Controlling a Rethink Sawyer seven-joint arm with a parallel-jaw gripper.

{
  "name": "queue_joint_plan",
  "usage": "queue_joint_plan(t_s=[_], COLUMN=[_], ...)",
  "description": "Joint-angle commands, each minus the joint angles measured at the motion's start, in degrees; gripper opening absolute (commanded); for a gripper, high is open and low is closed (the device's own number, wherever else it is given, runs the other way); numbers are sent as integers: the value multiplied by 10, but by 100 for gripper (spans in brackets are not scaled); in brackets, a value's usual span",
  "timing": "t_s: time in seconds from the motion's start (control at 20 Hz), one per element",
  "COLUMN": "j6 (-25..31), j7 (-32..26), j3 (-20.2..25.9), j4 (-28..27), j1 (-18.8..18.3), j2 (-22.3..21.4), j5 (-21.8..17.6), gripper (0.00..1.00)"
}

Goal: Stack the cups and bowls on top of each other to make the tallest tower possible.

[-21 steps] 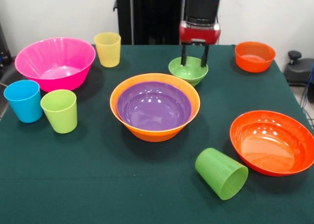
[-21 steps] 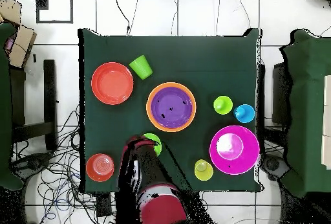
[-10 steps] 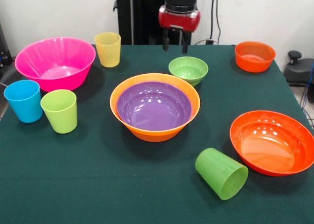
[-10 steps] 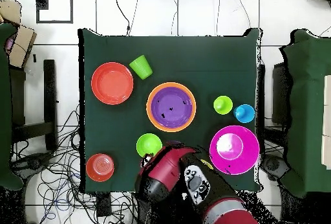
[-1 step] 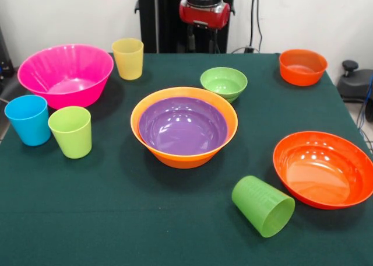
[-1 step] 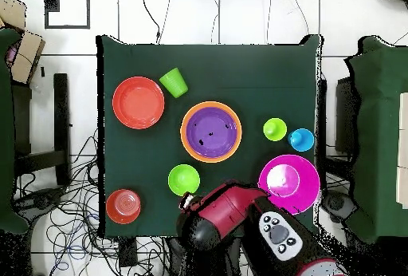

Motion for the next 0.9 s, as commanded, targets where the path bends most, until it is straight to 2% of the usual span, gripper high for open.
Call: queue_joint_plan(t_s=[0.05,0.15,0.25,0.35,0.45,0.6,0.7,0.9], j6=[-7,-30,-21,5,37,51,37,43], j7=[-47,-27,-29,-41,-60,-52,-36,-44], j3=[35,30,47,62,64,38,21,19], j4=[-12,-11,-5,-7,-29,-57,-59,-65], j1=[2,-3,-16,-27,-30,-8,2,-10], j2=[2,2,-23,-48,-52,-44,-47,-48], j5=[28,36,66,100,116,113,109,122], gripper=[100,100,100,100,100,100,100,100])
